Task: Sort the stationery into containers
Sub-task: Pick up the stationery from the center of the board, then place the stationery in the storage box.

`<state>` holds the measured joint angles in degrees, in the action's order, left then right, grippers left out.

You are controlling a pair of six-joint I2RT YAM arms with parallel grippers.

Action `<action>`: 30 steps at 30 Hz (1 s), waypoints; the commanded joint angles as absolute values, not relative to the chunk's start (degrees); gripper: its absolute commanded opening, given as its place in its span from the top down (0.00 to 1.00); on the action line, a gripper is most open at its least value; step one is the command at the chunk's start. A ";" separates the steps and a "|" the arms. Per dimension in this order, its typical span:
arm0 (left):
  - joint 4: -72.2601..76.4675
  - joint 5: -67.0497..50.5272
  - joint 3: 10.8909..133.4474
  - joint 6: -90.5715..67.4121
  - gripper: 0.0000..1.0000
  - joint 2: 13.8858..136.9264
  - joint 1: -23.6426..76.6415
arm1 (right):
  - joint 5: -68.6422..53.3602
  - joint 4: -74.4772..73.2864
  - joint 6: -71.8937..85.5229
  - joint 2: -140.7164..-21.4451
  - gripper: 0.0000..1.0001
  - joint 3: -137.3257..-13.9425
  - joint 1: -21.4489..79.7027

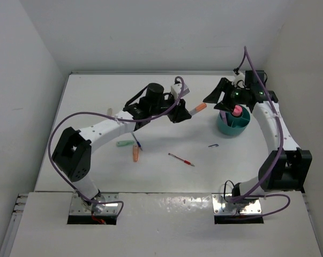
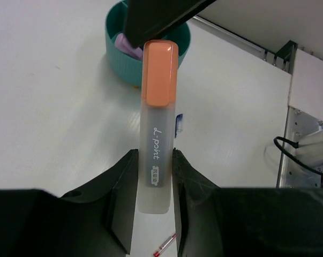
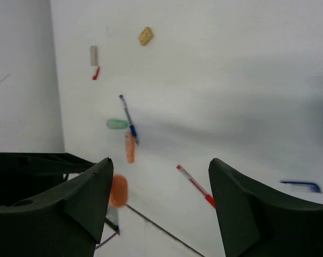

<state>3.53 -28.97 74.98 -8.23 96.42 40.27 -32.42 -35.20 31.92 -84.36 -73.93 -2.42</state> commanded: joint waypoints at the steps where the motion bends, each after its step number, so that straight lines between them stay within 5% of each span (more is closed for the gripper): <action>1: 2.90 -28.74 75.24 -9.14 1.00 94.66 41.31 | -36.91 -27.88 40.50 -83.67 0.29 -72.34 -0.53; 15: 2.02 -27.16 78.05 -9.49 1.00 95.18 41.31 | -44.38 -19.69 47.90 -81.83 0.39 -66.01 2.11; 21: 2.11 -25.84 78.22 -11.16 1.00 95.62 40.34 | -44.56 -19.34 47.73 -80.95 0.54 -64.34 3.25; 25: 2.81 -26.98 77.96 -11.69 0.97 95.89 40.43 | -42.98 -19.68 45.80 -80.95 0.75 -65.47 3.52; 28: 2.73 -27.42 77.87 -11.52 0.82 95.80 40.52 | -39.83 -21.79 40.80 -80.77 0.87 -67.32 3.52; 30: 1.59 -26.64 78.22 -11.08 0.52 95.71 40.43 | -38.15 -23.02 37.55 -80.60 0.96 -69.68 3.17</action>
<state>0.40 -26.68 76.01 -10.63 96.23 40.88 -42.35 -22.28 43.97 -82.76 -65.32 3.49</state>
